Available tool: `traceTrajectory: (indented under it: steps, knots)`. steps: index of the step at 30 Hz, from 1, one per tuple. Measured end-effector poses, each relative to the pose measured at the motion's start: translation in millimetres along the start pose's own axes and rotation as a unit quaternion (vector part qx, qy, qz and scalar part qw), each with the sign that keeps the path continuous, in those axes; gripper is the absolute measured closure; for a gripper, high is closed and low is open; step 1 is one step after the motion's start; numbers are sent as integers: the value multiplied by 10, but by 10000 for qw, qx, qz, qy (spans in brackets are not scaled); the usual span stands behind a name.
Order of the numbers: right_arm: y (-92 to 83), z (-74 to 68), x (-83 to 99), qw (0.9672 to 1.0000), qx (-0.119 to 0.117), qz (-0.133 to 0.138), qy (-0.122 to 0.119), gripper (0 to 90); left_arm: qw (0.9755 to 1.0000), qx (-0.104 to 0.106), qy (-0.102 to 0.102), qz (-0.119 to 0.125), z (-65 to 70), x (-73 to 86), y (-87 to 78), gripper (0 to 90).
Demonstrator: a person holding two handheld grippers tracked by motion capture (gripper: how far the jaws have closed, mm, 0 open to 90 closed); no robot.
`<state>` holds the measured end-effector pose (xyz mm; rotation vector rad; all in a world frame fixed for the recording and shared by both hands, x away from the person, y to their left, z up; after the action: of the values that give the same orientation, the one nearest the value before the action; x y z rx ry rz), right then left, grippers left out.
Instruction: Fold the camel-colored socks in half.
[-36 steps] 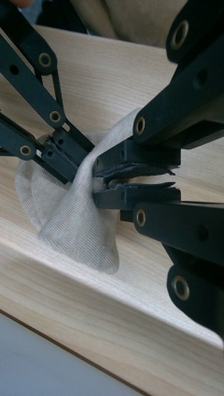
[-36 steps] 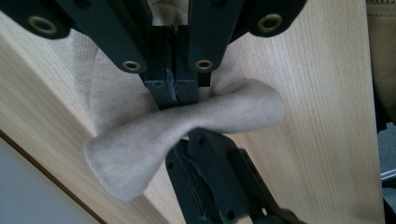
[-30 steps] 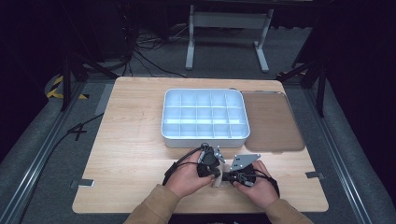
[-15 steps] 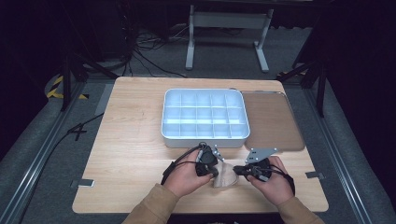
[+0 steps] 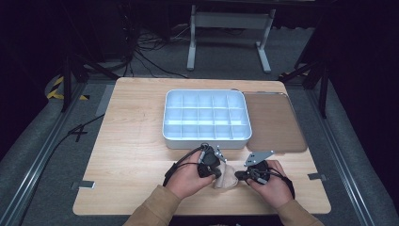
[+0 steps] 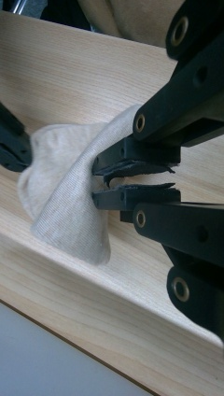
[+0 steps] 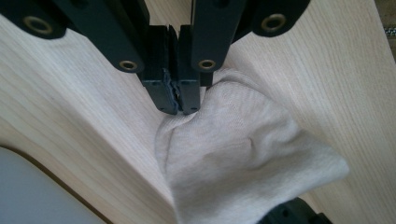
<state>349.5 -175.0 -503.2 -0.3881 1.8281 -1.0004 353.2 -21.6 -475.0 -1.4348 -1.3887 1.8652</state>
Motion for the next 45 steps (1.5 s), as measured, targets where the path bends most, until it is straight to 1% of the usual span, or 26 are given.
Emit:
traceTrajectory:
  steps: [1,2,4,9,10,11,13,15,16,17,19,20,21,23,25,26,27,28,30,34,38,40,42,43,45]
  knots:
    - [22,-12,-7,10000,-16,14,-30,872,10000,12,66,26,-5,-7,-1,824]
    - [34,-22,-12,10000,-50,13,-41,873,10000,20,31,32,5,-12,-4,824]
    - [58,-37,-23,10000,-51,17,-67,872,9999,46,89,111,17,-33,-5,824]
    - [92,-63,-36,9999,-102,28,-118,871,9995,53,137,280,34,-76,19,810]
    - [93,-66,-36,9999,-110,34,-108,870,9995,79,82,309,35,-79,31,808]
    - [93,-66,-35,9999,-112,40,-102,870,9994,116,70,322,32,-81,46,808]
    - [94,-64,-30,9999,-119,66,-82,868,9994,160,89,298,46,-80,82,806]
    - [89,-63,-23,9999,-142,58,-70,868,9992,164,236,278,64,-81,109,796]
    - [90,-64,-21,9999,-141,56,-61,867,9990,140,292,308,69,-84,121,787]
    - [92,-65,-19,9999,-136,55,-54,867,9986,130,395,313,71,-81,133,777]
    - [95,-64,-14,9999,-143,63,-61,862,9981,-11,543,281,68,-59,157,741]
    - [93,-64,-8,9999,-146,48,-53,859,9978,-24,604,288,64,-51,160,724]
    - [92,-60,0,9999,-136,32,-47,858,9973,-37,665,314,60,-48,161,702]
    - [96,-51,12,9999,-136,22,-51,856,9963,-98,791,319,50,-37,176,608]
    - [100,-52,12,9999,-134,13,-59,855,9959,-85,852,289,56,-29,181,574]
    - [100,-52,12,9999,-134,13,-59,855,9959,-85,852,289,56,-29,181,552]
    - [100,-52,10,9999,-113,15,-63,855,9957,-29,872,304,62,-27,188,552]
    - [98,-56,9,9999,-103,7,-68,853,9956,18,884,305,64,-19,191,503]
    - [98,-56,9,9999,-101,7,-67,852,9954,45,911,300,67,-11,200,459]
    - [102,-57,6,9999,-96,18,-71,844,9948,24,969,302,70,-12,212,447]
    - [69,-50,4,9999,-136,54,1,806,9949,25,963,291,62,-10,212,441]
    - [53,-43,2,9999,-104,64,21,796,9953,23,927,283,65,-8,212,435]
    - [9,-34,-13,9999,-64,142,49,756,9953,19,924,273,64,-6,211,434]
    - [-21,-30,-29,9997,-35,228,87,737,9953,6,929,268,63,-5,212,427]
    - [-63,-21,-53,9995,25,320,69,698,9952,15,938,265,67,-5,221,407]
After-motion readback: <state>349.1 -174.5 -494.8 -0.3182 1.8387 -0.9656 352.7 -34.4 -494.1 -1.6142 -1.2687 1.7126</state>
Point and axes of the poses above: each handheld gripper's, and its own axes: y roughly forward along the jaws, x roughly out of its underside, z roughly to its right, the point moved 6 cm from there along y, roughly forward along the jaws, and after that the axes turned 9 degrees about -x, right-handed, at the moved point
